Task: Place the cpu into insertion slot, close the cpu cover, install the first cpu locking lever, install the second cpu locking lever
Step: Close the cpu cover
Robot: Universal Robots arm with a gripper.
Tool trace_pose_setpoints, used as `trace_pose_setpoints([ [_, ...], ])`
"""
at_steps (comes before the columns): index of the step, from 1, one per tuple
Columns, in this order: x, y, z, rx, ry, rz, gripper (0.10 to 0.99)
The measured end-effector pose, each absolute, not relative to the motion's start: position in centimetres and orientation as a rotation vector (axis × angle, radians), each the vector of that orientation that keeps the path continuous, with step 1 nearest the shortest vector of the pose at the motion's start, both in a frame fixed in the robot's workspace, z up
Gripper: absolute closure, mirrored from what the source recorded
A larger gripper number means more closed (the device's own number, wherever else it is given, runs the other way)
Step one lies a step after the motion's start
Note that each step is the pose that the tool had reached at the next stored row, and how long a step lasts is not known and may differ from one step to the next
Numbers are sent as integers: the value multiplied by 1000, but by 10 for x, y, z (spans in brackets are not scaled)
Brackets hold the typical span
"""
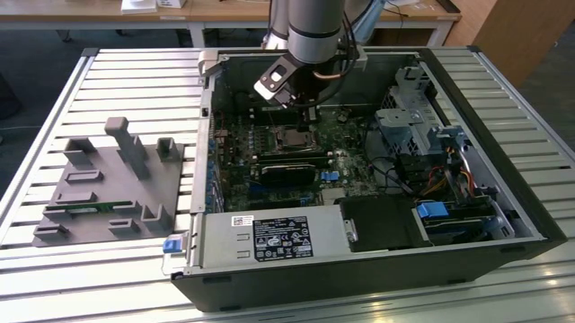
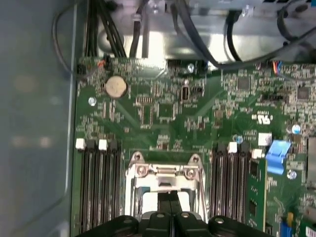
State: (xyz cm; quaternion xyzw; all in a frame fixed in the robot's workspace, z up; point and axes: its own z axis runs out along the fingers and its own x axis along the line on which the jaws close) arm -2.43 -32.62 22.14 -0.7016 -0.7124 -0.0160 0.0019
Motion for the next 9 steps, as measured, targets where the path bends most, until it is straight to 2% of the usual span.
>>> trace_pose_setpoints([
  [9,-36,-326,216,-2185,-2251,-51,980],
])
